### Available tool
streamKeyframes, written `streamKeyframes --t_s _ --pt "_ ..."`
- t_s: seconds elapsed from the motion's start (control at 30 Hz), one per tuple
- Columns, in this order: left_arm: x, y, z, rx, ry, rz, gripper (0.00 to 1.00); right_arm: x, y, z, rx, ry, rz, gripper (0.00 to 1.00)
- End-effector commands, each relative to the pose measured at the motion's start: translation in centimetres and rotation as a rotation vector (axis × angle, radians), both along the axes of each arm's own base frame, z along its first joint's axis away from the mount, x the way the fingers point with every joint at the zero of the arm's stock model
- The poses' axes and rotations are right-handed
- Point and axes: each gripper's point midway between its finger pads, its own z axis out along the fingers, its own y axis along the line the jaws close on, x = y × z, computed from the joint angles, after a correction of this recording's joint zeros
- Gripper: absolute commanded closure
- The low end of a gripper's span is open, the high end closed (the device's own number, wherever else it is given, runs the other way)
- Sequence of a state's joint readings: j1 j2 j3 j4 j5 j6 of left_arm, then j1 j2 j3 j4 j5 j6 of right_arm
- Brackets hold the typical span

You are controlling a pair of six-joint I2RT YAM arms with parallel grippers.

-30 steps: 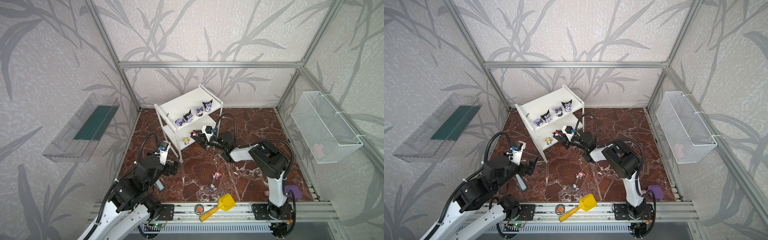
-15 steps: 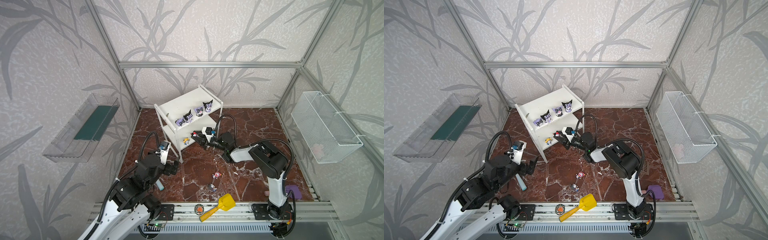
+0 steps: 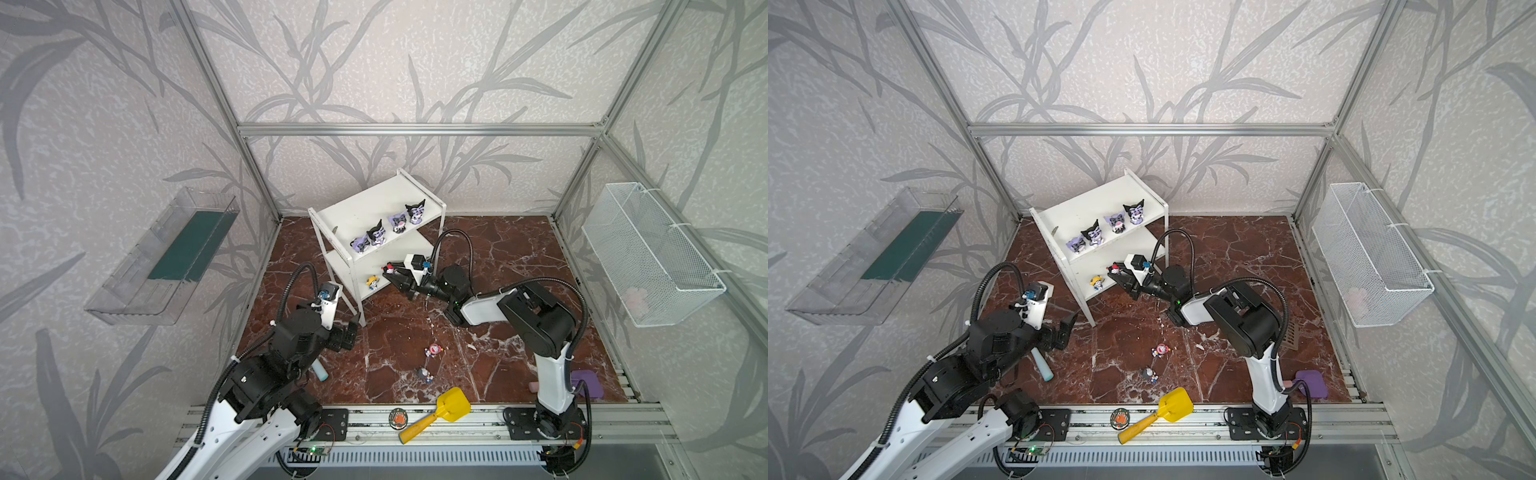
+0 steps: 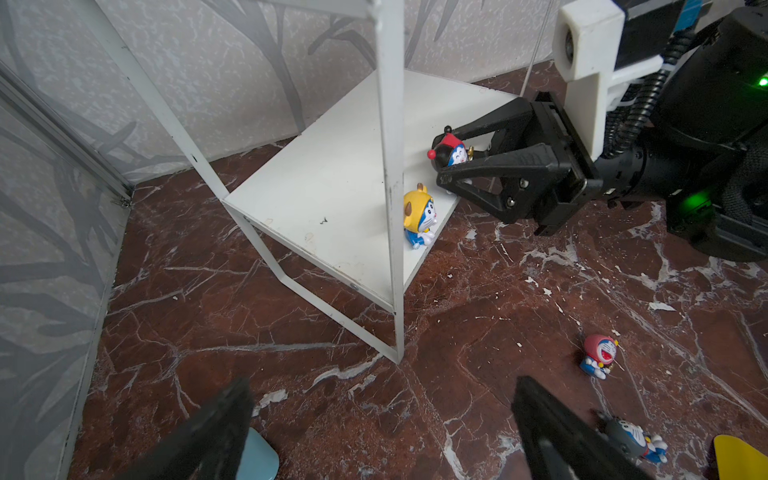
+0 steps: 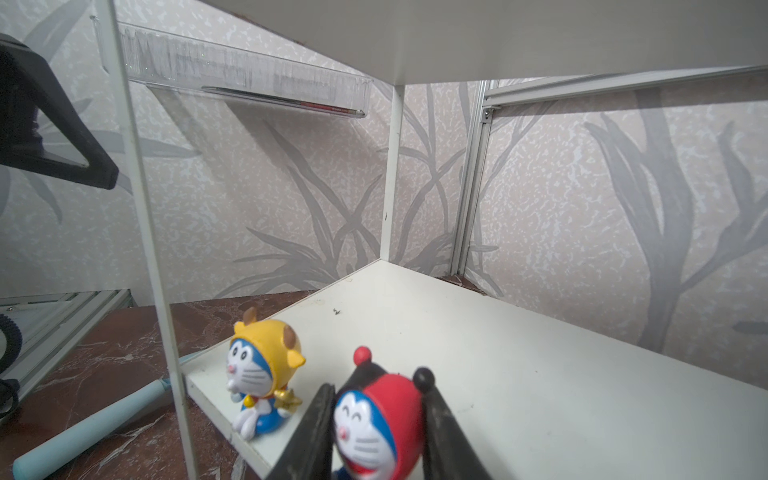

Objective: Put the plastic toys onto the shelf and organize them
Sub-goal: 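Lower the red Doraemon beside the yellow Doraemon on the lower shelf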

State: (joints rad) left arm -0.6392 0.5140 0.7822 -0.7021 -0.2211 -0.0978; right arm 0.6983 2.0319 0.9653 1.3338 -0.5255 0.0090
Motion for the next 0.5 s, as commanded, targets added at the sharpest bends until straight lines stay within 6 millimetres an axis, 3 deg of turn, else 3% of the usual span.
streamKeyframes --t_s 0.0,0.47 --pt "0.12 0.04 -0.15 -0.003 -0.005 0.003 0.01 0.58 -0.44 -1.16 -0.027 0.041 -0.029 0.65" --pt "0.11 0.03 -0.02 -0.007 -0.009 0.002 0.01 0.62 -0.54 -0.81 -0.025 0.038 -0.034 0.59"
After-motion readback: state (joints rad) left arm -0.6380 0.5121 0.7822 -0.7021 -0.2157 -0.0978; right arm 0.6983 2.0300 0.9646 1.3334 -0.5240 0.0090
